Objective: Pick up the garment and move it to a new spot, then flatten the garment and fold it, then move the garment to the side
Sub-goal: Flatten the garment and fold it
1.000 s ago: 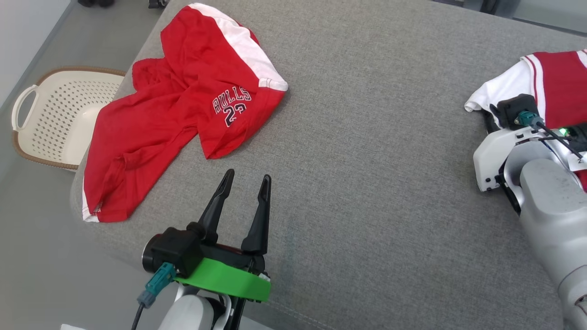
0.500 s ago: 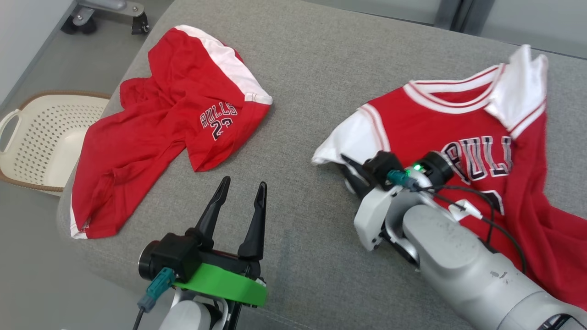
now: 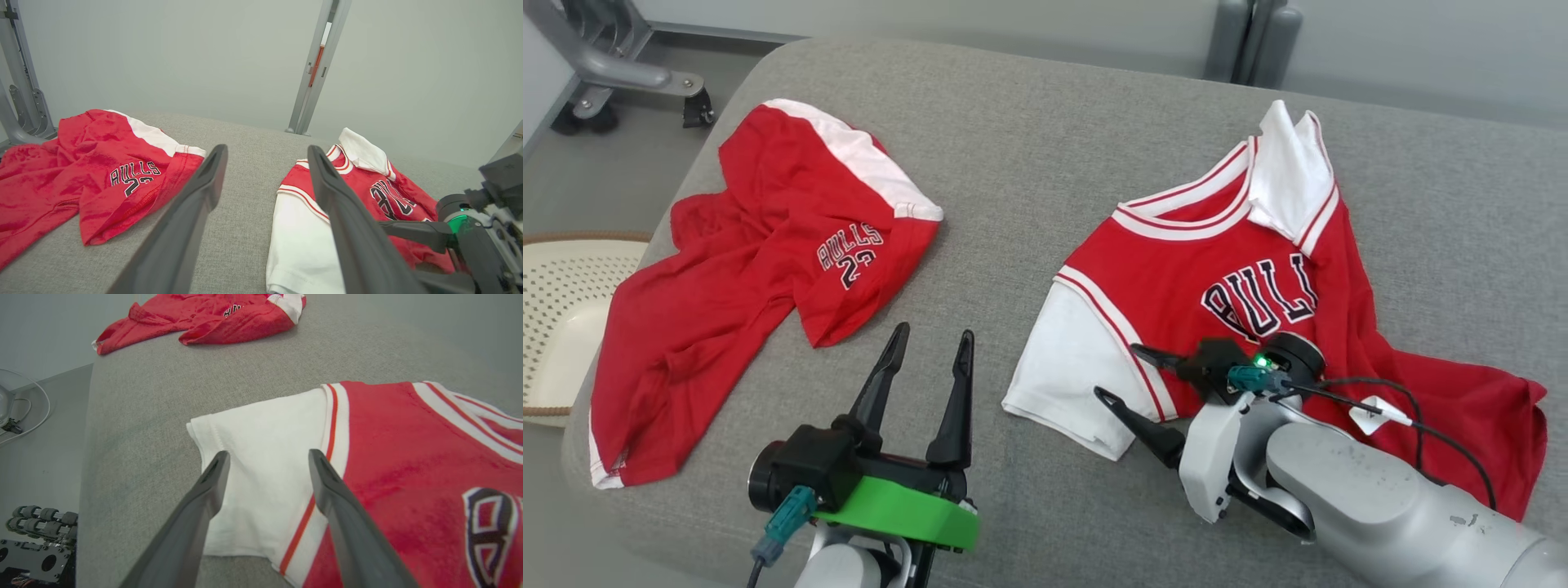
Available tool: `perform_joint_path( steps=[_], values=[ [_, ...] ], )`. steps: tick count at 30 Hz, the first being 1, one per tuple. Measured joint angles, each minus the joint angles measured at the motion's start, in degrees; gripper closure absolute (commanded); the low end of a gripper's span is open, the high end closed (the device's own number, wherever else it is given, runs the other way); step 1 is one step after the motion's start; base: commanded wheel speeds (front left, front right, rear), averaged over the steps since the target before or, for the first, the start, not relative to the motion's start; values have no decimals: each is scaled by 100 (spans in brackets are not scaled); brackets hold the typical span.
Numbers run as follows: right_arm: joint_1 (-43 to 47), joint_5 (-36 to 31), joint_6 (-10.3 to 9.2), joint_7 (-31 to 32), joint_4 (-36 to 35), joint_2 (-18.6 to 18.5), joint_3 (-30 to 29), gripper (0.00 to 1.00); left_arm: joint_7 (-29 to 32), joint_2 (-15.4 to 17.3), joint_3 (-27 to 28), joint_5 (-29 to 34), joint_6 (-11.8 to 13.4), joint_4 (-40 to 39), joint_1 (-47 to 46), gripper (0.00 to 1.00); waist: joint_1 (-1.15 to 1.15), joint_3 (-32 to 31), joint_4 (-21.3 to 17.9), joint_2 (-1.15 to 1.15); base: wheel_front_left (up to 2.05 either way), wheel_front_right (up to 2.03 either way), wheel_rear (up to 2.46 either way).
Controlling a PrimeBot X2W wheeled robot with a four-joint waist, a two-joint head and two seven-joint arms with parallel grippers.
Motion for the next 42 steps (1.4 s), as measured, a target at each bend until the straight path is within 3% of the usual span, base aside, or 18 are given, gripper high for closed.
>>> perform_joint_path(
  steps=[5, 11, 20, 25, 37, 42],
  values=[
    [-6, -335, 0, -135, 111, -69, -1028, 0, 0, 0, 198, 120, -18, -25, 90, 0, 0, -136, -360, 0, 0, 0, 0],
    [744, -1384, 0, -155, -491, -53, -3071, 0, 0, 0, 427, 158, -18, -86, 105, 0, 0, -221, -760, 0, 0, 0, 0],
    [2681, -2776, -1, -155, -1741, 818, -5792, 0, -1, -1, 794, 120, 18, -133, 107, 0, 0, -287, -1272, 0, 0, 0, 0],
    [3249, -3199, 0, -155, -2105, 1354, -6440, 0, 0, -2, 842, 166, 0, -77, 127, 0, 0, -278, -1442, 0, 0, 0, 0],
    [3496, -3200, -1, -155, -1985, 1596, -7195, 0, 0, -1, 827, 227, -113, 29, 171, 0, 0, -249, -1639, 0, 0, 0, 0],
    [3442, -2686, -1, -155, -1491, 1602, -7374, 0, -1, -2, 764, 233, -138, -35, 174, 0, 0, -222, -1678, 0, 0, 0, 0]
  ],
)
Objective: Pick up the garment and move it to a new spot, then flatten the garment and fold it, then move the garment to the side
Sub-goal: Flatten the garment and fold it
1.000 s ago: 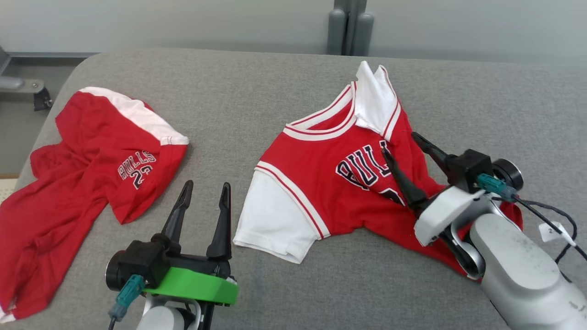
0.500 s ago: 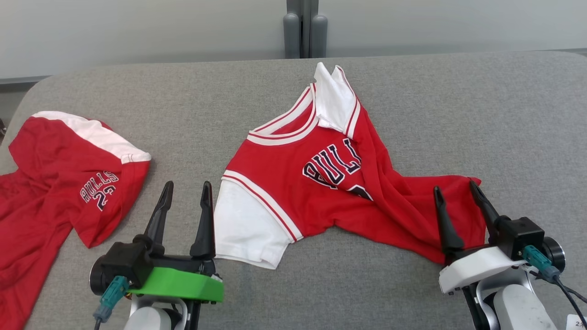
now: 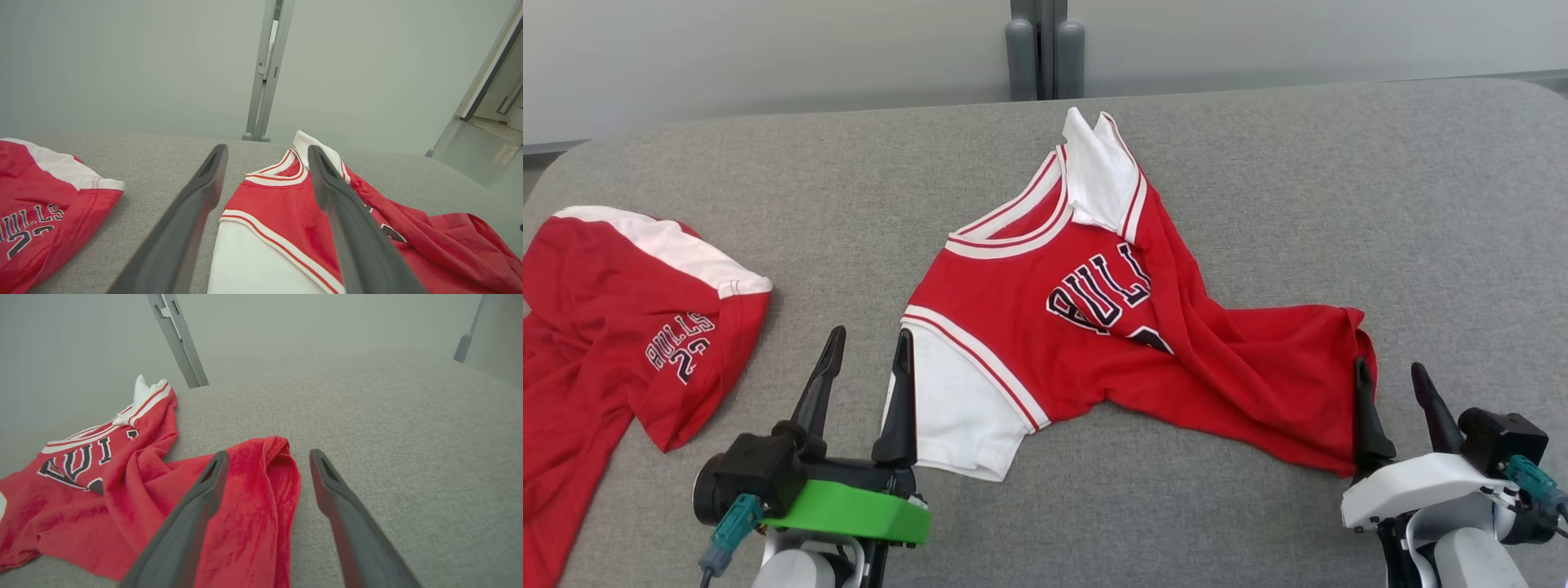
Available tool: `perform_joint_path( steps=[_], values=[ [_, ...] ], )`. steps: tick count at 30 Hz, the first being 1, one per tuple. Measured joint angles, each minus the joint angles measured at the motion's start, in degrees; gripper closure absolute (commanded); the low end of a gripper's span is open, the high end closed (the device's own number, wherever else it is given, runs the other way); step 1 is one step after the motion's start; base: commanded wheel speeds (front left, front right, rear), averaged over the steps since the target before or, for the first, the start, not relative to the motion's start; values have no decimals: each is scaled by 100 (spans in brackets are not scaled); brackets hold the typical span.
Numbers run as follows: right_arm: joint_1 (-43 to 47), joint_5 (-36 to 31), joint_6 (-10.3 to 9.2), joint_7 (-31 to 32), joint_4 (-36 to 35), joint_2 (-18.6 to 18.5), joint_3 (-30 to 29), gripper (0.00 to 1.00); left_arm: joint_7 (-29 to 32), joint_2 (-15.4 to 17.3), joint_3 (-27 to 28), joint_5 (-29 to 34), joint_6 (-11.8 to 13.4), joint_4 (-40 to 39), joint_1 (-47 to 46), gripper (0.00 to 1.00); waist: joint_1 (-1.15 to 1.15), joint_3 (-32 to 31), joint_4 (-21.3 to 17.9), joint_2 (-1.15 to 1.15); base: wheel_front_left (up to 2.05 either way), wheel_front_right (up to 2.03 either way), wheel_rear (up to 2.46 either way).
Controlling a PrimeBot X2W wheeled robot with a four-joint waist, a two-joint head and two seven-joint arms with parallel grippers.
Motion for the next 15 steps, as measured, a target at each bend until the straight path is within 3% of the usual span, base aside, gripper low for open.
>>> perform_joint_path(
  steps=[15],
  values=[
    [-573, 960, 0, 41, 1067, -165, 301, 0, 0, 0, -82, -5, -62, -18, -13, 0, 0, 145, 174, 0, 0, 0, 0]
  ],
)
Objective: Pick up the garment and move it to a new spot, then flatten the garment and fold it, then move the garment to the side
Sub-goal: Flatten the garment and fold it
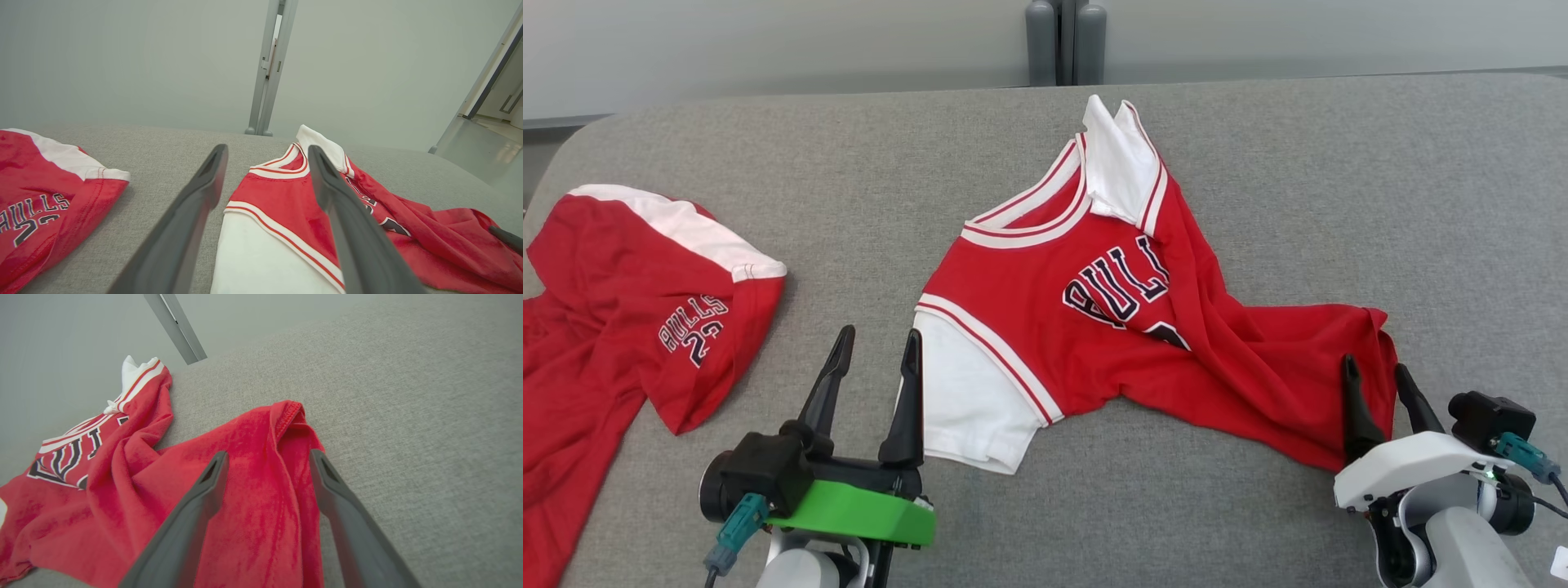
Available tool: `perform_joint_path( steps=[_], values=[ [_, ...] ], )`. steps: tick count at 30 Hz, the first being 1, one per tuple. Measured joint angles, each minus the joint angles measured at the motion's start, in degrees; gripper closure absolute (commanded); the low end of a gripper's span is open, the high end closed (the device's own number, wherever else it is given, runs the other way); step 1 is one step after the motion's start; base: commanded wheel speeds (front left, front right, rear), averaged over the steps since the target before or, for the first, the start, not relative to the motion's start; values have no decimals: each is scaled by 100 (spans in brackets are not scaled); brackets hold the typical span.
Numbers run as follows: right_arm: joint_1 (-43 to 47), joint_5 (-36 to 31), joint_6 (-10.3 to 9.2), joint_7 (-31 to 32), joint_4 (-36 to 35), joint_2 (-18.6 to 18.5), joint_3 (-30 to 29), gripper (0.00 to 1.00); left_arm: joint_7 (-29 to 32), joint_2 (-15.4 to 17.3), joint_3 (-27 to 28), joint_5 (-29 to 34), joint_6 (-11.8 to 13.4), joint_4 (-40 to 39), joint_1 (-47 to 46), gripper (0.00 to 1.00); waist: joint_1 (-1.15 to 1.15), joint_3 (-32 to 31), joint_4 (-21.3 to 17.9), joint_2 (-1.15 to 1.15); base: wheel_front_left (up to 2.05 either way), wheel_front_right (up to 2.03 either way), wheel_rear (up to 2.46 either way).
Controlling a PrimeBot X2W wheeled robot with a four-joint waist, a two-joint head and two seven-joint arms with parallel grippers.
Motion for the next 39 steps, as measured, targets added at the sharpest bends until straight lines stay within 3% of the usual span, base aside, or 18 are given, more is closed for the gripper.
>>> perform_joint_path(
  steps=[2, 4, 5, 13, 19, 25, 29, 34, 39],
  values=[
    [-57, 74, 0, -1, 82, -48, 49, 0, 0, 0, 0, 0, -3, 1, -2, 0, 0, 13, 25, 0, 0, 0, 0],
    [-85, 180, 0, -2, 142, -82, 181, 90, 1, 0, -1, 0, -23, 3, -3, 0, 0, 19, 46, 0, 0, 0, 0],
    [-93, 216, 0, -2, 151, -94, 244, 100, 0, 0, -1, 0, -25, 5, -3, 0, 0, 17, 51, 0, 0, 0, 0],
    [-137, 459, 0, -7, -76, -294, 775, 100, 1, 1, -5, -30, -34, 32, 4, 0, 0, -69, 37, 0, 0, 0, 0],
    [-275, 870, 0, 185, -510, -364, 803, 100, 0, 0, -88, -46, -30, 34, 5, 0, 0, -137, 59, 0, 0, 0, 0],
    [-662, 1641, -1, 556, -691, -274, 320, 100, 0, 0, -131, -132, 2, 43, 12, 0, 0, -146, 206, 0, 0, 0, 0],
    [-1015, 1802, -1, 797, -557, -245, 2, 100, 0, 0, -186, -164, 2, 45, 10, 0, 0, -114, 343, 0, 0, 0, 0],
    [-1612, 1963, -1, 1120, 49, -250, -671, 100, 0, 1, -245, -204, 1, 51, -9, 0, 0, -8, 553, 0, 0, 0, 0],
    [-2223, 1773, -2, 1188, 778, -489, -1308, 100, 1, 0, -364, -275, 3, 43, -162, 0, 0, 152, 801, 0, 0, 0, 0]
  ],
)
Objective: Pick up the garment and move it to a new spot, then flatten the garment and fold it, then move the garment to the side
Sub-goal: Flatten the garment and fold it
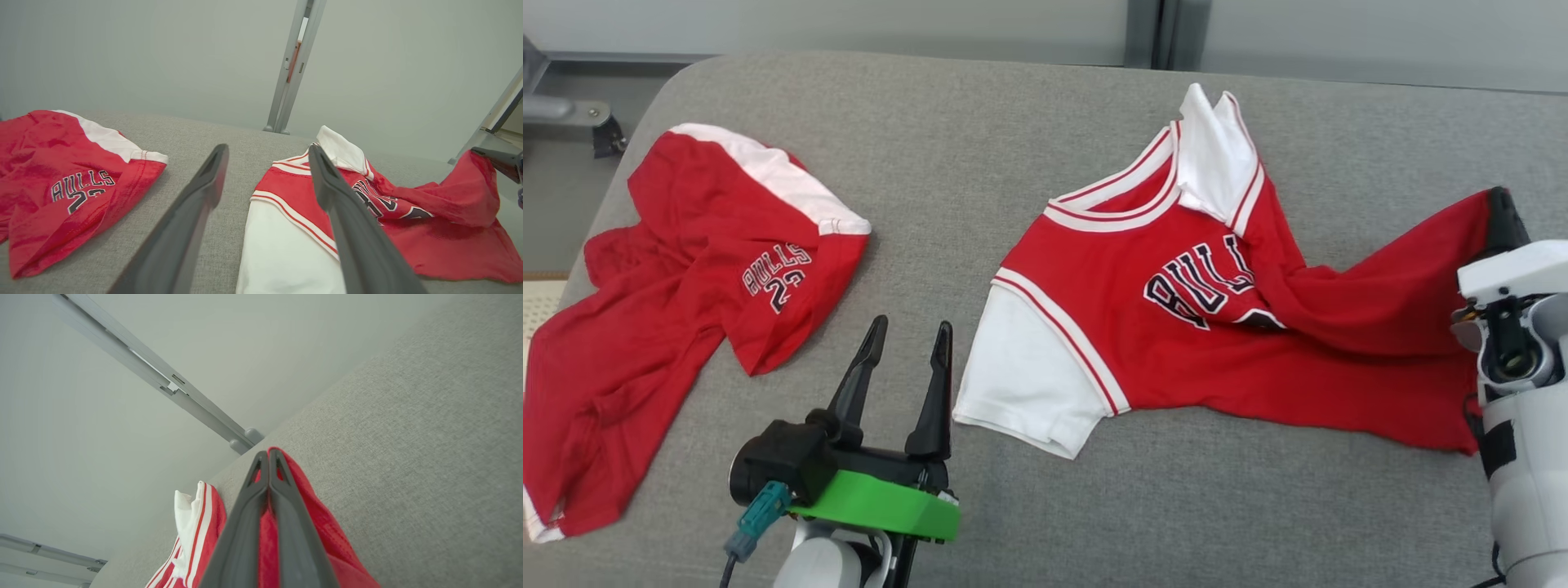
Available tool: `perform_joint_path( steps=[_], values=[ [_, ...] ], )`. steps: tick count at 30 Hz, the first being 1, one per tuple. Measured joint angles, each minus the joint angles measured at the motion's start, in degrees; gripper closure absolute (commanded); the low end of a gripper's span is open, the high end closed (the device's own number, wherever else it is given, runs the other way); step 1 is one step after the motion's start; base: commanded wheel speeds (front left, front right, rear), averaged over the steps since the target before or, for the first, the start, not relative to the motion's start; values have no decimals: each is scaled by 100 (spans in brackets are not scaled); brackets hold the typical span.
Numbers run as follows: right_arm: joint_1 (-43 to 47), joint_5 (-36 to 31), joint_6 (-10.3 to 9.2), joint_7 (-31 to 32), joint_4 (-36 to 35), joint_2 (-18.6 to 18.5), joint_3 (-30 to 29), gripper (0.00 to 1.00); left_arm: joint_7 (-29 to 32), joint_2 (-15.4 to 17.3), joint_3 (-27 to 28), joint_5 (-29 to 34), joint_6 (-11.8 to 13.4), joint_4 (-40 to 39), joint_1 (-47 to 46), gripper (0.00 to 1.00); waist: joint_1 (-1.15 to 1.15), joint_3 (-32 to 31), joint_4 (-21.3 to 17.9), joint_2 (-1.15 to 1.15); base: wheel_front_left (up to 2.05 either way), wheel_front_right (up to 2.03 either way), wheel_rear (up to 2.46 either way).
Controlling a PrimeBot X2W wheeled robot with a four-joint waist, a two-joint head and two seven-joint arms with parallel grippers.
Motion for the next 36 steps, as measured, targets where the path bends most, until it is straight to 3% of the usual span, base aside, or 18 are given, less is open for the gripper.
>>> perform_joint_path(
  steps=[2, 3, 4, 10, 16, 21, 27, 36],
  values=[
    [-276, -123, 1, 0, 378, -109, -270, 100, -1, 1, -19, -33, 7, 0, -24, 0, 0, 80, 112, 0, 0, 0, 0],
    [-390, -222, 1, -11, 623, -193, -427, 76, 0, 1, -31, -44, 8, 2, -36, 0, 0, 119, 170, 0, 0, 0, 0],
    [-472, -348, 2, -58, 862, -278, -561, 0, -1, 1, -37, -46, 8, 4, -48, 0, 0, 148, 216, 0, 0, 0, 0],
    [-1037, -1599, -3, -709, 2208, -786, -1172, 0, 0, 2, -47, -84, 33, 12, -69, 0, 0, 294, 478, 0, 0, 0, 0],
    [-1262, -2397, -2, -1087, 2284, -678, -851, 0, -1, 1, 45, -90, 65, 2, -69, 0, 0, 273, 416, 0, 0, 0, 0],
    [-1034, -2687, -2, -1206, 1541, -474, -274, 0, 0, 1, 152, -64, 91, -36, -44, 0, 0, 156, 192, 0, 0, 0, 0],
    [103, -2841, 0, -1228, -334, -269, 680, 0, 0, 0, 300, -27, 107, -74, 41, 0, 0, -1, -183, 0, 0, 0, 0],
    [1813, -2826, 2, -1228, -2058, 225, 1183, 0, -1, 0, 371, 45, 93, -26, 116, 0, 0, -183, -648, 0, 0, 0, 0]
  ],
)
